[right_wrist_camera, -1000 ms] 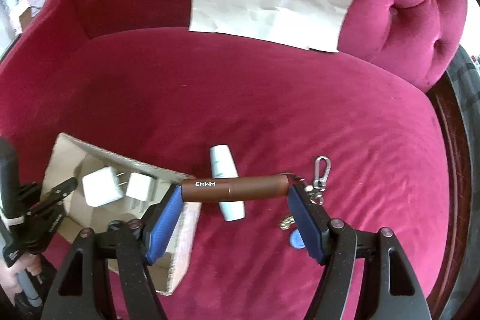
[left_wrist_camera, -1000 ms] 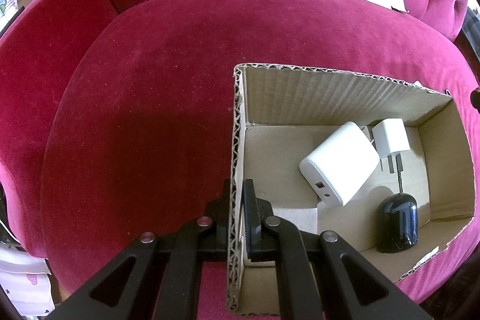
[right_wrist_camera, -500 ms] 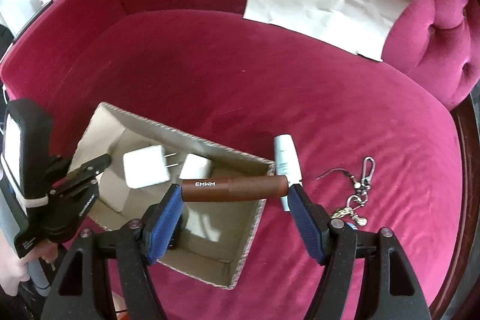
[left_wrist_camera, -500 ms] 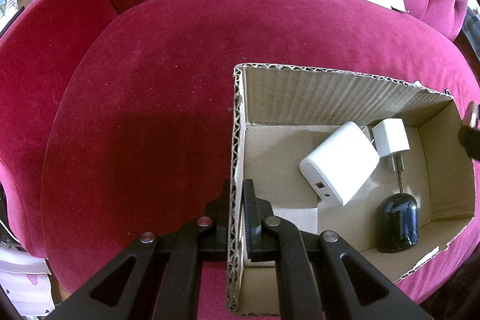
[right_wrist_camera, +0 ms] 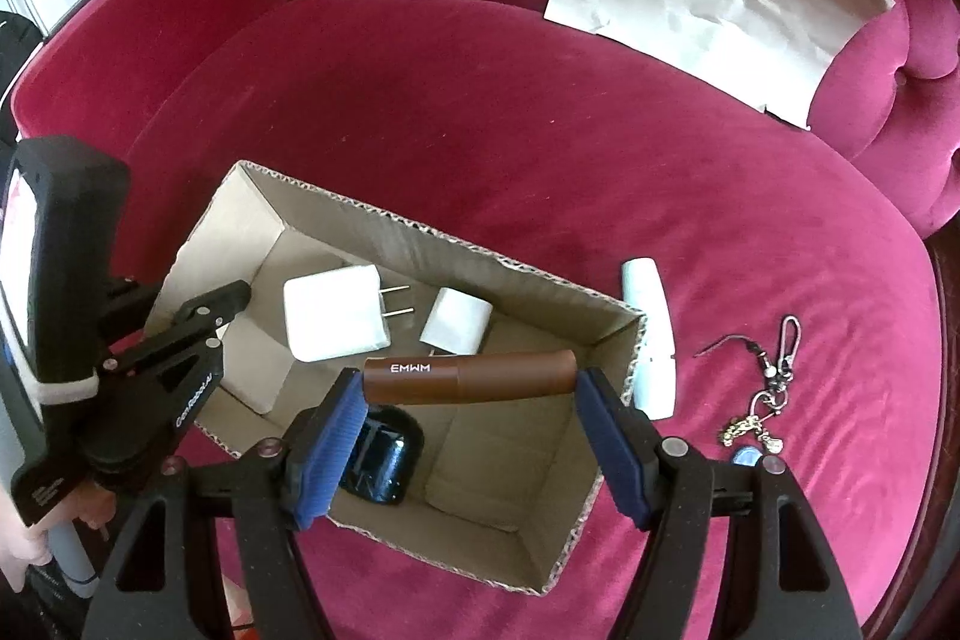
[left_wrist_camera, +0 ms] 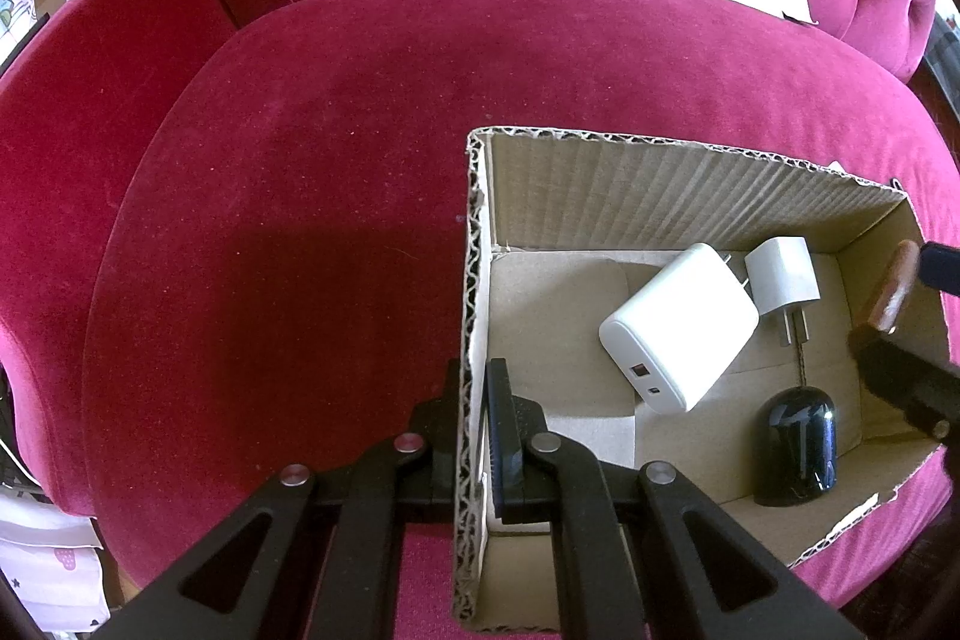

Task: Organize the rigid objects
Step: 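Carry the brown cylinder with the right tool over the box, then lower the brown cylinder into the box and open the right tool, then move the open right tool toward the keyring with blue fob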

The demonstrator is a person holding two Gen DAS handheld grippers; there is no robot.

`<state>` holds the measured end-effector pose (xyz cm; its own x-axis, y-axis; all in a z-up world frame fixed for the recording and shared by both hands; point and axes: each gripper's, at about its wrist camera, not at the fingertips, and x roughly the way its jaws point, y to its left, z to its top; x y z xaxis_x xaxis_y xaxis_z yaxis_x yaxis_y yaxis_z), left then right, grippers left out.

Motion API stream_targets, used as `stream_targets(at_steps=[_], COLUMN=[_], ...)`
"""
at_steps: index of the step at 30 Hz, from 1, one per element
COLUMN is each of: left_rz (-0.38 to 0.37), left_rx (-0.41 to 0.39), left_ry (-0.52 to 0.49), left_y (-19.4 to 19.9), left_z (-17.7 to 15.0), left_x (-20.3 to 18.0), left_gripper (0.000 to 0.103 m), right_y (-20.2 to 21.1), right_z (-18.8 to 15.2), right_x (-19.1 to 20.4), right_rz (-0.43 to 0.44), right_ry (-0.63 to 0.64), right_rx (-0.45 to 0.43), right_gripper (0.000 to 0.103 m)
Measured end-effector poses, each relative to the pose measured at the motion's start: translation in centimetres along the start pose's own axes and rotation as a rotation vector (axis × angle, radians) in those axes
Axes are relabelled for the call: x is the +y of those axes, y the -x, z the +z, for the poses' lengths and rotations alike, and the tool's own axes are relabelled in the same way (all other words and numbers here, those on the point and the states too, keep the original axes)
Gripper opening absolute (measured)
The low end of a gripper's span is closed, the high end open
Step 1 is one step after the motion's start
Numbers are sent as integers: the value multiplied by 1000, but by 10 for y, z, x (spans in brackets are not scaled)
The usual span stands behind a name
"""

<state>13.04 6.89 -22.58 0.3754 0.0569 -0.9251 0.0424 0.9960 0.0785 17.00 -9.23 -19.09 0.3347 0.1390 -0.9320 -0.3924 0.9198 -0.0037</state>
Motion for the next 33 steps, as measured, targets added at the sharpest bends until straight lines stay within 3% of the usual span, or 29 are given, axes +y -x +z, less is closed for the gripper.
stream_targets(at_steps=[8, 22, 26, 33], left_rz=[0, 2, 3, 3], left_rx=[0, 0, -1, 0], left_ry=[1, 0, -1, -1], left_y=[0, 0, 0, -1], left_z=[0, 0, 0, 0], left_x=[0, 0, -1, -2], left_gripper=[6, 6, 6, 6], right_y=[-16, -13, -9, -8], right_z=[-2, -1, -1, -1], right_x=[8, 8, 10, 10], right_rz=[14, 51, 32, 11], right_ry=[13, 14, 33, 38], right_rx=[26, -3, -29, -43], right_gripper=[75, 76, 101, 103])
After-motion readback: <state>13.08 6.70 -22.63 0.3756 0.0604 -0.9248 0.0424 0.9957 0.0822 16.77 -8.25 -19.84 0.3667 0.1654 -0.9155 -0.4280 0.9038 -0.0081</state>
